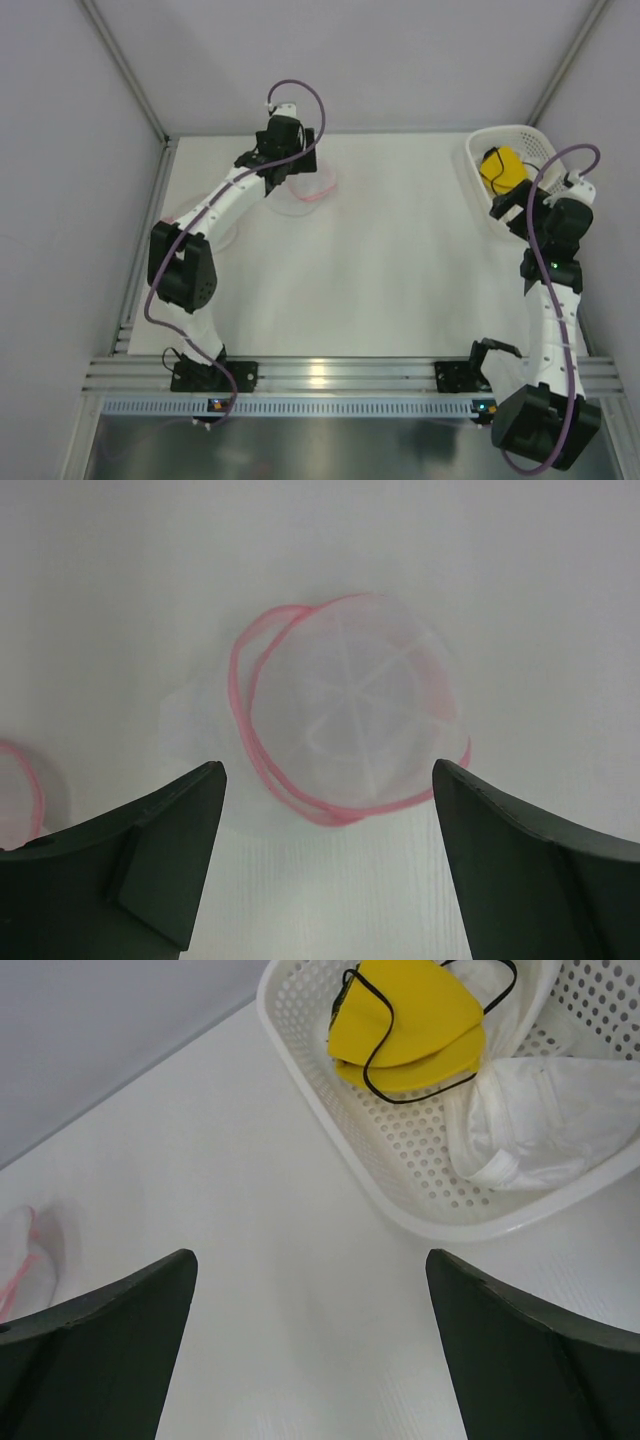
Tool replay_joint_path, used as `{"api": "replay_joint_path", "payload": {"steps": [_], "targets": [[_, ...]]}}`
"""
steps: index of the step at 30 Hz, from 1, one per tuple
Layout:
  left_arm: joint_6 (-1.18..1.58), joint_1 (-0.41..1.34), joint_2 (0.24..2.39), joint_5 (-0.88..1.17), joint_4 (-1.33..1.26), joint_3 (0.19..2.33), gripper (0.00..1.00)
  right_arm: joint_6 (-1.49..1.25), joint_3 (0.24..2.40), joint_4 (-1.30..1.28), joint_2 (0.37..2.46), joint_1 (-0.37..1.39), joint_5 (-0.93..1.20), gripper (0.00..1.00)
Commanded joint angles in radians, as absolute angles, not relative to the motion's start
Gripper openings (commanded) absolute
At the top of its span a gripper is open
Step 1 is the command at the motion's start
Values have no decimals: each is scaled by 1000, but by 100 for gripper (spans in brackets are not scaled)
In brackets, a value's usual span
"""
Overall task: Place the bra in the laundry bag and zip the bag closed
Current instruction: Move the laundry bag to the center of the board.
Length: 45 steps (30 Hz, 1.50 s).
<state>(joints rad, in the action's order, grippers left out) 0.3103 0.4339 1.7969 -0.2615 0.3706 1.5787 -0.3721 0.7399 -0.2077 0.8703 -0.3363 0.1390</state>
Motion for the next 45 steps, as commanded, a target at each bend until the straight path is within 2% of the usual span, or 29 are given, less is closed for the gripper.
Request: {"api": "replay_joint_path", "payload": {"steps": [1, 6, 7, 9, 11, 12, 14, 15, 17, 25, 40, 45], "targets": [[307, 416, 1915, -439, 374, 1680, 88, -397, 736, -137, 839, -338, 224, 99], [363, 408, 2029, -468, 374, 1721, 73, -339, 738, -92, 838, -226, 287, 99], [386, 399, 2037, -447, 374, 1721, 73, -327, 745, -86, 845, -133, 249, 100], [411, 376, 2046, -431, 373, 1709, 64, -318, 758, -68, 862, -22, 195, 99], [422, 371, 2042, -442, 373, 1689, 51, -334, 759, -11, 902, 138, 135, 99], [429, 371, 2028, -433, 373, 1678, 36, -356, 758, 20, 920, 175, 124, 99], [460, 371, 2007, -398, 371, 1639, 23, -379, 761, 84, 989, 262, 89, 99], [474, 371, 1979, -356, 373, 1625, 10, -400, 767, 101, 1015, 288, 74, 99], [535, 376, 1944, -315, 368, 1560, 0, -417, 793, 129, 1090, 360, 52, 99], [724, 429, 1681, -213, 249, 1238, 0, -567, 821, 187, 1233, 497, -6, 99], [804, 667, 1450, -89, 158, 927, 0, -611, 765, 278, 1350, 632, -15, 99], [825, 732, 1370, -118, 158, 839, 0, -617, 805, 241, 1411, 649, -9, 94]]}}
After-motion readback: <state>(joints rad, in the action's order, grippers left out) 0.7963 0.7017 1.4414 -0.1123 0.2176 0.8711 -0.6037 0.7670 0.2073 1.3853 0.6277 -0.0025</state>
